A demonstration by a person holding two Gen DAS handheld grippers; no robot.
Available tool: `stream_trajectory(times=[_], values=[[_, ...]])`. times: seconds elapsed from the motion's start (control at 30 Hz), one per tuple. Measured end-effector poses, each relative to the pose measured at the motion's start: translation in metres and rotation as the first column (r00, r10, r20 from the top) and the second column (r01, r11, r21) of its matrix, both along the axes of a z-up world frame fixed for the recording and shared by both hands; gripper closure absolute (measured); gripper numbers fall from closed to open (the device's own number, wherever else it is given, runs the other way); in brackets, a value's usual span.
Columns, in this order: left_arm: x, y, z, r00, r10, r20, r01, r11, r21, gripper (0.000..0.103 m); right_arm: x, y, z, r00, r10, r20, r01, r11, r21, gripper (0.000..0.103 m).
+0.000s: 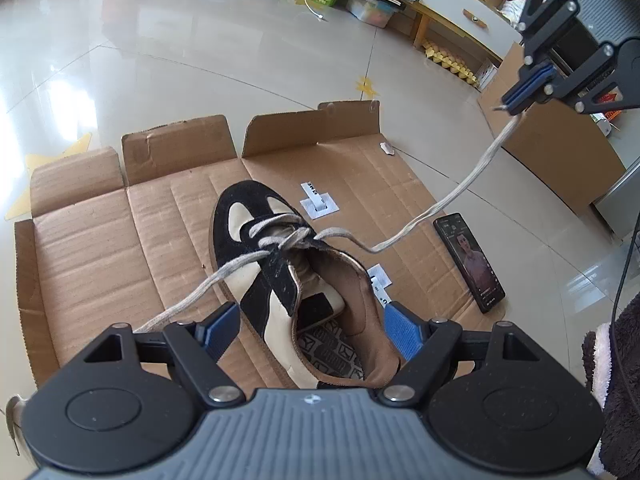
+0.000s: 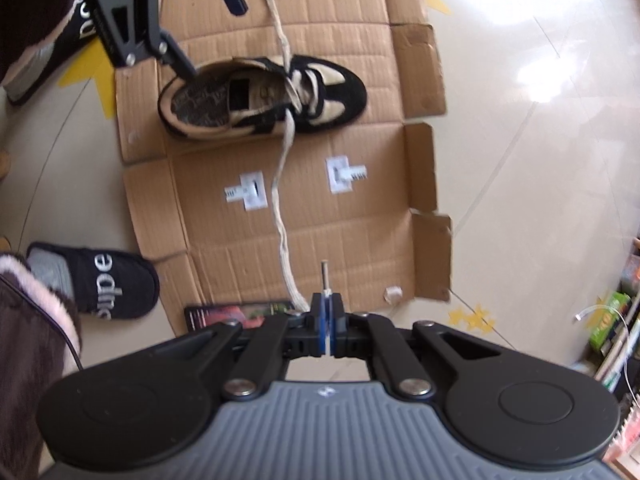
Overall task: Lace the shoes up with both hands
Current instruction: 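Bring the lace tip to a sneaker eyelet with the right gripper while the left gripper approaches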
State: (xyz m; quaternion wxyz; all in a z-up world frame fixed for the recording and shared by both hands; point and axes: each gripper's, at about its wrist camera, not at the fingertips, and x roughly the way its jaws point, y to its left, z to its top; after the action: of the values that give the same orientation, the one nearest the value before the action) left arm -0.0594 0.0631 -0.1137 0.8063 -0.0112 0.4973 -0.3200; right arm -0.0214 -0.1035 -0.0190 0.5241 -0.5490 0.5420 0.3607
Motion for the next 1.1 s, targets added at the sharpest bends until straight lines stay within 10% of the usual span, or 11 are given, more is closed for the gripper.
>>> stream_trajectory(times=[0.73,1.1], values=[[0.006,-0.004,-0.016,0.999,0.047,0.017,-0.047,0.999,0.022,0.025,0.019,0.048,-0.077,0.999,-0.007,-0.041,0.018,0.965,0.263,0.102],[0.015,-0.029,-0.025,0.997,0.002,0.075,-0.009,0.997,0.081,0.061,0.024,0.047,-0.098,0.987,-0.141,-0.074,0.159,0.893,0.42,0.102]])
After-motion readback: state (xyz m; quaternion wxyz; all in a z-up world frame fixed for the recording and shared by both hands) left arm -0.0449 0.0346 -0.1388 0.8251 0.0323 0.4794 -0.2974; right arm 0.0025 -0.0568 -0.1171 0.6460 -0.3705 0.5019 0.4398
